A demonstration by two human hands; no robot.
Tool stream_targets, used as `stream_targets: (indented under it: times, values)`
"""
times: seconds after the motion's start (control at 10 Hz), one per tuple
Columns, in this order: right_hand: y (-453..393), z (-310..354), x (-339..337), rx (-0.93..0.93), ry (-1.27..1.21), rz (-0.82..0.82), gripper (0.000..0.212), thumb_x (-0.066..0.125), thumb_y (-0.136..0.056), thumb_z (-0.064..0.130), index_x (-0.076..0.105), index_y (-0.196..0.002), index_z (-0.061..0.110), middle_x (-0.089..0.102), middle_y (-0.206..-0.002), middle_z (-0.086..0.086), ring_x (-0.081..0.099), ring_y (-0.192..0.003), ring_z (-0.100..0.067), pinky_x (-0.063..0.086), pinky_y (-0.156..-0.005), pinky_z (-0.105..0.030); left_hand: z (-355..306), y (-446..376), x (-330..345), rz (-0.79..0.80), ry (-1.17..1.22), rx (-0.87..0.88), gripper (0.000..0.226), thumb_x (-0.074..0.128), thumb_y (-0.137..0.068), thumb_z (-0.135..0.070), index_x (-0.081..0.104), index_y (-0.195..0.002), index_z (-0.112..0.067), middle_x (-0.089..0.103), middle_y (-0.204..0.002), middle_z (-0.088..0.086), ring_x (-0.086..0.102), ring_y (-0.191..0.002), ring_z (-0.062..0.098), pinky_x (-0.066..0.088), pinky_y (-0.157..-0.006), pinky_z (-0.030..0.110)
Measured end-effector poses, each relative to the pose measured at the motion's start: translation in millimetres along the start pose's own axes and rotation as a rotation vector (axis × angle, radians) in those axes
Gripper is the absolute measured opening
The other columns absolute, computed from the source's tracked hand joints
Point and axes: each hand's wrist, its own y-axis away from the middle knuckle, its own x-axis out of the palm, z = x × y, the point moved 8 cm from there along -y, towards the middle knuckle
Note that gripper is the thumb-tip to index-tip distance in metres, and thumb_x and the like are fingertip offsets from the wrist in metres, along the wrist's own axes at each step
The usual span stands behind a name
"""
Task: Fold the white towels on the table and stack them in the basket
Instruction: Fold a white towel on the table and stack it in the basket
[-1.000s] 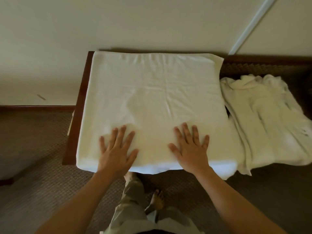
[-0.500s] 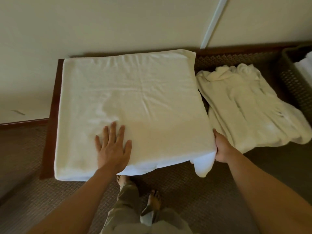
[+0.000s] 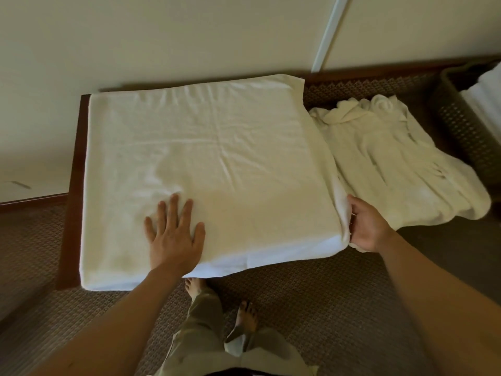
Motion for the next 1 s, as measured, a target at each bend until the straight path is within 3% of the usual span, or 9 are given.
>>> stream_targets:
  times: [0.1, 0.2, 0.3, 0.4, 0.6, 0.7, 0.8, 0.9, 1.0]
  values:
    - [2.1, 4.7, -3.8, 0.022, 0.021, -0.024, 0.040, 0.057, -0.101, 0.043, 0.069, -0.126, 0.014, 0.072, -0.121, -0.013, 0.064, -0.116, -0.034, 0.046, -0.108, -0.052, -0.1, 0.4, -0.3, -0.006, 0.006, 0.006, 0.071, 0.016, -0.098, -0.064, 0.012, -0.163, -0.036, -0.005, -0.172, -0.006, -0.009, -0.158, 0.023, -0.002, -0.126, 0.055]
    - [1.9, 10.3, -12.9, 0.032, 0.119, -0.105, 0.032, 0.051, -0.103, 0.025, 0.068, -0.123, 0.007, 0.073, -0.100, -0.013, 0.064, -0.086, -0.031, 0.050, -0.085, -0.038, -0.9, 0.6, -0.5, -0.006, 0.003, 0.010, 0.071, 0.016, -0.098, -0.064, 0.013, -0.163, -0.035, -0.005, -0.172, -0.006, -0.009, -0.158, 0.023, -0.001, -0.126, 0.056]
    - [5.4, 11.9, -11.9, 0.086, 0.256, -0.107, 0.023, 0.048, -0.103, 0.010, 0.071, -0.107, 0.014, 0.059, -0.067, 0.001, 0.040, -0.049, -0.008, 0.031, -0.043, -0.020, -0.8, 0.1, -1.0, -0.008, -0.006, 0.011, 0.071, 0.015, -0.098, -0.064, 0.013, -0.162, -0.035, -0.005, -0.172, -0.005, -0.009, -0.158, 0.023, -0.001, -0.126, 0.056]
    - [6.2, 14.9, -6.5, 0.085, 0.366, -0.086, 0.031, 0.047, -0.103, 0.006, 0.072, -0.116, 0.020, 0.061, -0.071, 0.003, 0.042, -0.050, -0.005, 0.028, -0.036, -0.016, -0.7, 0.8, -1.0, -0.011, -0.004, 0.014, 0.071, 0.015, -0.098, -0.064, 0.012, -0.162, -0.035, -0.005, -0.172, -0.005, -0.008, -0.158, 0.023, -0.001, -0.126, 0.056]
    - [7.1, 16.6, 3.9, 0.033, 0.596, -0.096, 0.024, 0.055, -0.101, 0.017, 0.073, -0.115, 0.022, 0.062, -0.067, 0.001, 0.041, -0.051, -0.008, 0.025, -0.040, -0.020, -1.4, 0.7, -1.2, -0.009, 0.007, 0.011, 0.071, 0.016, -0.097, -0.063, 0.013, -0.162, -0.035, -0.004, -0.172, -0.005, -0.008, -0.158, 0.023, -0.001, -0.126, 0.055]
    - [5.4, 17.7, 4.4, 0.018, 0.625, -0.095, 0.025, 0.056, -0.097, 0.010, 0.074, -0.112, 0.018, 0.064, -0.071, -0.005, 0.045, -0.055, -0.013, 0.031, -0.045, -0.023, -1.7, 1.2, -0.9, -0.004, 0.008, 0.008, 0.071, 0.016, -0.097, -0.063, 0.013, -0.163, -0.035, -0.005, -0.172, -0.006, -0.009, -0.158, 0.023, -0.001, -0.126, 0.055]
    - [9.3, 21.5, 9.6, 0.019, 0.626, -0.104, 0.020, 0.059, -0.094, 0.004, 0.075, -0.103, 0.013, 0.068, -0.085, -0.008, 0.056, -0.074, -0.021, 0.044, -0.061, -0.028, -0.7, 0.7, -1.2, -0.008, 0.015, 0.008, 0.071, 0.017, -0.097, -0.063, 0.014, -0.162, -0.035, -0.004, -0.172, -0.006, -0.008, -0.158, 0.023, -0.001, -0.126, 0.056]
    - [7.3, 21.0, 5.3, 0.012, 0.582, -0.146, 0.022, 0.060, -0.094, 0.007, 0.072, -0.109, 0.018, 0.070, -0.099, -0.006, 0.060, -0.091, -0.022, 0.051, -0.081, -0.034, -0.5, 0.8, -0.4, 0.007, 0.008, 0.010, 0.071, 0.016, -0.097, -0.064, 0.011, -0.162, -0.036, -0.007, -0.172, -0.007, -0.010, -0.158, 0.022, -0.002, -0.126, 0.055]
    - [4.8, 19.9, -1.0, -0.010, 0.464, -0.164, 0.024, 0.062, -0.093, 0.006, 0.068, -0.116, 0.010, 0.070, -0.101, -0.009, 0.061, -0.093, -0.024, 0.051, -0.094, -0.042, -0.5, 1.4, -1.3, 0.013, 0.007, 0.013, 0.071, 0.014, -0.097, -0.065, 0.009, -0.163, -0.037, -0.009, -0.172, -0.007, -0.012, -0.158, 0.021, -0.004, -0.126, 0.054]
